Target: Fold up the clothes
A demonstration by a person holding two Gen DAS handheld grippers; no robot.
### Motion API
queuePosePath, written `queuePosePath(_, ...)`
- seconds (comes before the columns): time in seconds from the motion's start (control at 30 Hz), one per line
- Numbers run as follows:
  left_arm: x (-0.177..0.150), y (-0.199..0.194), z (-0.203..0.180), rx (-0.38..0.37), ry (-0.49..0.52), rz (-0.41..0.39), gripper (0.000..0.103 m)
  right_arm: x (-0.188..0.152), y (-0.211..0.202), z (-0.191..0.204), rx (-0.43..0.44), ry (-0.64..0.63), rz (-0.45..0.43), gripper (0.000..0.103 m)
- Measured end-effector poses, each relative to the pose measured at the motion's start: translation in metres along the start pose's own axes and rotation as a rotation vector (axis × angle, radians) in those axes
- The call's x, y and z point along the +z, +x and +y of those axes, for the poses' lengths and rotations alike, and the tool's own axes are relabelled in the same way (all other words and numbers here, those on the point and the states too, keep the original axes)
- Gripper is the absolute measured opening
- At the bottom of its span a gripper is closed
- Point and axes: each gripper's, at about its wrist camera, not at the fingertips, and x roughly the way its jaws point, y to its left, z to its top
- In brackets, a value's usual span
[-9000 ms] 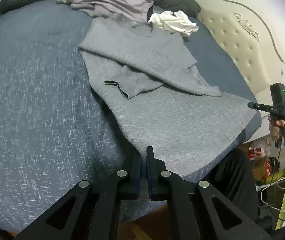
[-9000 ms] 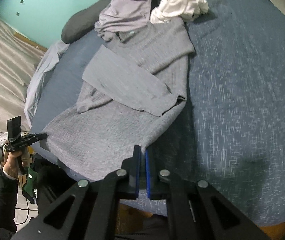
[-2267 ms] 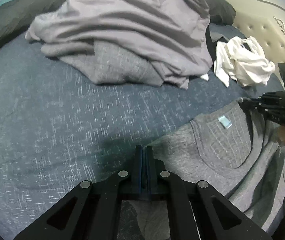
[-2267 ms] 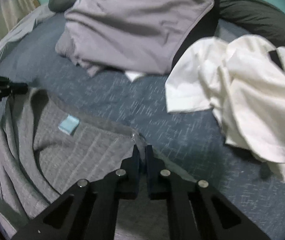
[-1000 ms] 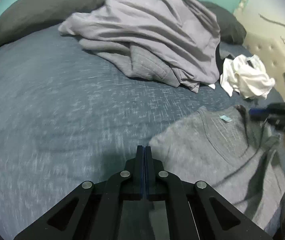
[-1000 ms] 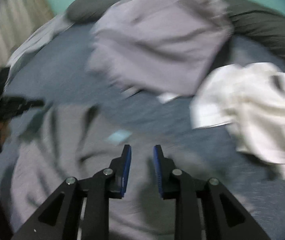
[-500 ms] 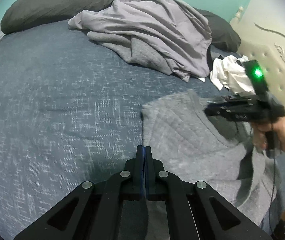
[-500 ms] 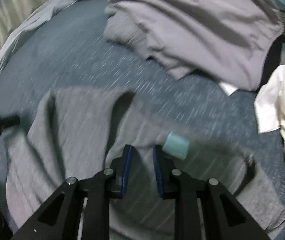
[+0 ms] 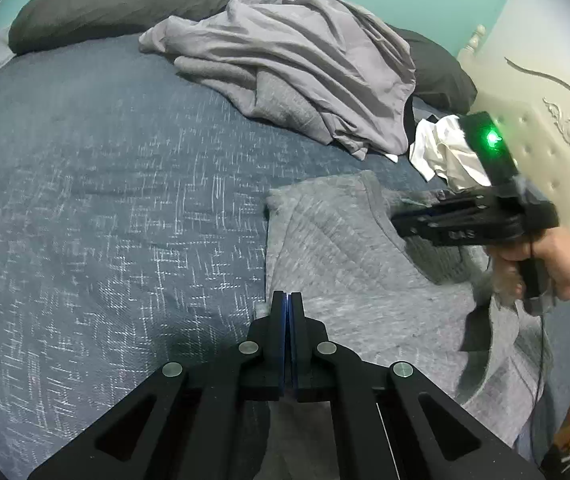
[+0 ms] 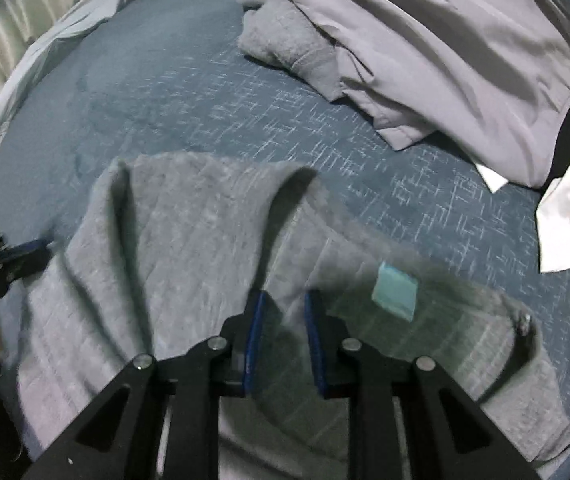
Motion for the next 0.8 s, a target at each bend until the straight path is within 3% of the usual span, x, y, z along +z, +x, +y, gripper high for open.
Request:
queuePosePath(0.1, 0.002, -0.004, 0.0, 0.007, 0.011, -0.003, 0.001, 0.006, -0.011, -0.005, -0.046, 0.04, -0.07, 0.02)
queuePosePath(0.2, 0.001, -0.009, 0.005, 0.011, 0.007, -0.007, 0.001, 0.006, -0.029, -0.012, -0.027, 0.05, -0.094, 0.019)
queuePosePath(0.37, -0.002, -0.012, 0.008, 0.013, -0.001, -0.012, 0.001, -0.008, -0.027, -0.013, 0.024, -0.024, 0.002, 0.005)
queuePosePath(0.5, -0.004, -0.012, 0.008, 0.01, -0.011, -0.009, 0.001, -0.016, -0.007, -0.009, 0.033, -0.031, 0.054, 0.004)
queuePosePath(0.63, -0.004, -0.012, 0.007, 0.011, -0.007, -0.006, 0.001, -0.007, 0.004, -0.013, 0.01, 0.024, 0.021, 0.002)
queuePosePath(0.8, -0.004, -0.016, 0.005, 0.014, 0.0, -0.008, 0.001, 0.001, -0.014, -0.039, -0.049, 0.121, -0.057, 0.002)
